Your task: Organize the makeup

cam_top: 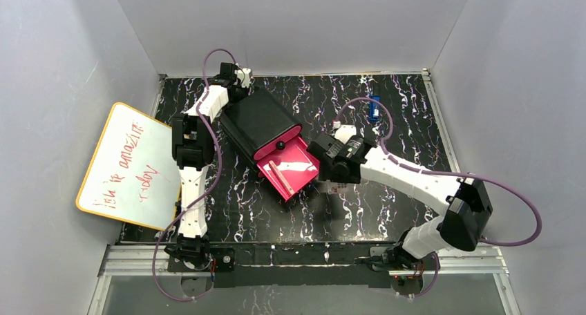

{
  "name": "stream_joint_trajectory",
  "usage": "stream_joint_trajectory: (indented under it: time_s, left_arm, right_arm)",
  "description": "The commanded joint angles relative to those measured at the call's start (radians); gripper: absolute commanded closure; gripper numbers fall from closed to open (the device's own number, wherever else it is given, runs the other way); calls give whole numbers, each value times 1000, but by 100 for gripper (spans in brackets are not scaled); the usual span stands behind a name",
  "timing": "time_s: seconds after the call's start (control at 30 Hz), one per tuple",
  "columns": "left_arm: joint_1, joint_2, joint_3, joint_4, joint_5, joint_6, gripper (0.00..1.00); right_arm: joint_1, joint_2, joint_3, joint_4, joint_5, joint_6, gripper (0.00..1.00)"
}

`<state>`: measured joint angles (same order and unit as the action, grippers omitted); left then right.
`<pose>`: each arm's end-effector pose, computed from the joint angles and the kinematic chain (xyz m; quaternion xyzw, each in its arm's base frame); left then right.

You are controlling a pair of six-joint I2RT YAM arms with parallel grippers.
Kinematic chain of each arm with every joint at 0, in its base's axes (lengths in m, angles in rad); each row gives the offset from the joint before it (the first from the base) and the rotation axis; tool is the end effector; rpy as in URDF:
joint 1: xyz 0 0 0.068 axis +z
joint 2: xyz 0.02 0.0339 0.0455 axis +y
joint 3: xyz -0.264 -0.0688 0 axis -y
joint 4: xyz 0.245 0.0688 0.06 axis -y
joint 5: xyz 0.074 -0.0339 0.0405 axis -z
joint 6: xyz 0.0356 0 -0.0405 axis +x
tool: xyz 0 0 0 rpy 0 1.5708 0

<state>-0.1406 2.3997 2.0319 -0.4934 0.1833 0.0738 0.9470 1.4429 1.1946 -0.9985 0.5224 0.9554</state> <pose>0.5296 -0.0815 0.1771 0.1315 0.9250 -0.0973 0.3429 0.1733 0.2103 0.2739 0.0457 0.9532 -0.0211 0.2980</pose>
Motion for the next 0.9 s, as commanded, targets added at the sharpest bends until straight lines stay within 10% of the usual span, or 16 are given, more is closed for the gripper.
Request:
stream_joint_trajectory:
  time_s: [0.0, 0.87]
  left_arm:
    - [-19, -8, 31, -48, 48, -4, 2]
    - [-19, -16, 28, -52, 42, 1, 2]
  right_arm:
    - [43, 43, 110, -60, 55, 10, 30]
    - [42, 350, 447, 175, -157, -504, 30]
